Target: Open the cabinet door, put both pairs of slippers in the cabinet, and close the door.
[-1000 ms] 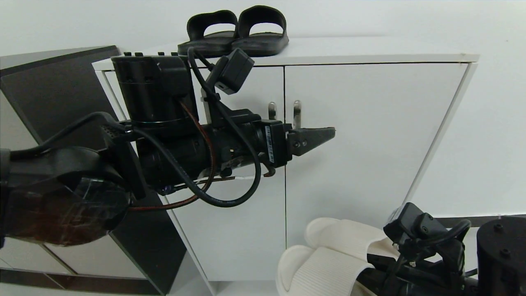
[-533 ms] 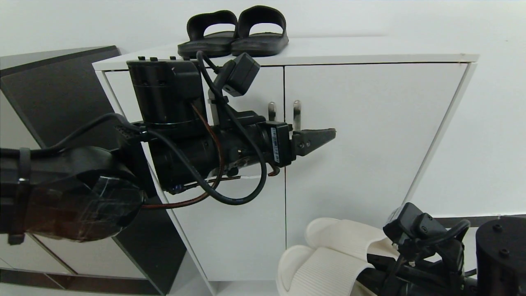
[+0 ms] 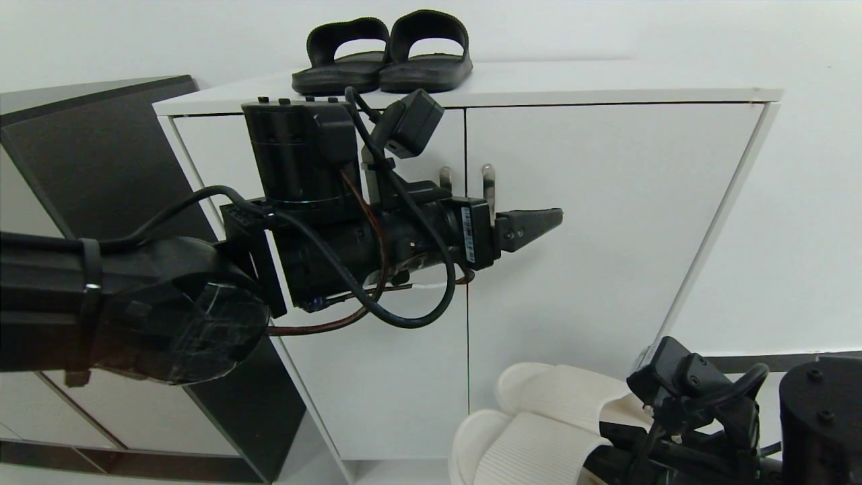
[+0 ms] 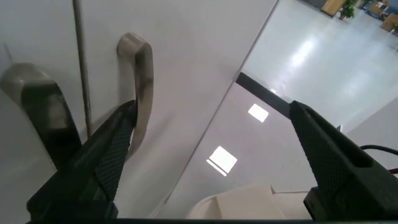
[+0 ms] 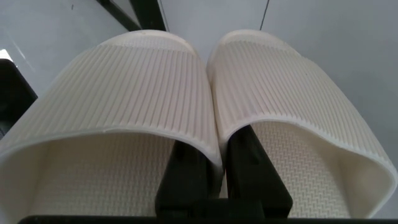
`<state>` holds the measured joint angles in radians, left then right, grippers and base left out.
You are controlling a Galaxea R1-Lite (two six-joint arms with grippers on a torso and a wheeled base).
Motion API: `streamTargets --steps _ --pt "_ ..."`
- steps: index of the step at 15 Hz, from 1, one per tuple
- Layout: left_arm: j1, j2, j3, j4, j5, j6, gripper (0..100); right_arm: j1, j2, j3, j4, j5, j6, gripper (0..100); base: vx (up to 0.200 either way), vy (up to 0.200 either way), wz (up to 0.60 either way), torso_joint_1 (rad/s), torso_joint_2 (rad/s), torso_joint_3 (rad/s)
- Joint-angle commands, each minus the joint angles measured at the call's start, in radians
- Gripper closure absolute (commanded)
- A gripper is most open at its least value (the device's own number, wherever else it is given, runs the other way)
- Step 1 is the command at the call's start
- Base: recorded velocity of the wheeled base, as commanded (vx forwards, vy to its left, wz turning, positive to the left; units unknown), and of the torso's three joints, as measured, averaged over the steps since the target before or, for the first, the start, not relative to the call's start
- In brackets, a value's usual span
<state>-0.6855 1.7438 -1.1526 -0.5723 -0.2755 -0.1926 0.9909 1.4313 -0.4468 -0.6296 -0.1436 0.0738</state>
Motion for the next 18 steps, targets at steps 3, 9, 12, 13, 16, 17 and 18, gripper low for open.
streamTargets --steps 3,9,12,13,16,17,18 --pt "0.000 0.006 -0.001 0.000 -0.004 -0.001 100 -0.001 0.000 0.008 0.002 -0.001 -0.003 100 0.000 0.000 0.00 0.000 0.00 0.000" --pt "-0.011 -0.052 0.073 -0.001 -0.007 -0.001 100 0.011 -0.032 0.030 0.008 0.062 -0.019 100 0.000 0.000 0.00 0.000 0.00 0.000" --pt "-0.025 -0.090 0.128 -0.034 -0.008 -0.001 100 0.029 -0.081 0.062 0.008 0.159 -0.019 100 0.000 0.000 0.00 0.000 0.00 0.000" --pt "-0.032 -0.106 0.157 -0.066 -0.007 -0.002 100 0.031 -0.091 0.073 0.008 0.188 -0.020 100 0.000 0.000 0.00 0.000 0.00 0.000" --pt "-0.046 -0.167 0.235 -0.080 -0.008 -0.001 100 0.031 -0.095 0.100 0.007 0.193 -0.078 100 0.000 0.000 0.00 0.000 0.00 0.000" --pt "-0.058 -0.198 0.261 -0.078 -0.007 -0.001 100 0.031 -0.095 0.109 0.008 0.194 -0.108 100 0.000 0.000 0.00 0.000 0.00 0.000" --pt "-0.065 -0.236 0.289 -0.078 -0.007 -0.001 100 0.034 -0.094 0.111 0.007 0.196 -0.111 100 0.000 0.000 0.00 0.000 0.00 0.000"
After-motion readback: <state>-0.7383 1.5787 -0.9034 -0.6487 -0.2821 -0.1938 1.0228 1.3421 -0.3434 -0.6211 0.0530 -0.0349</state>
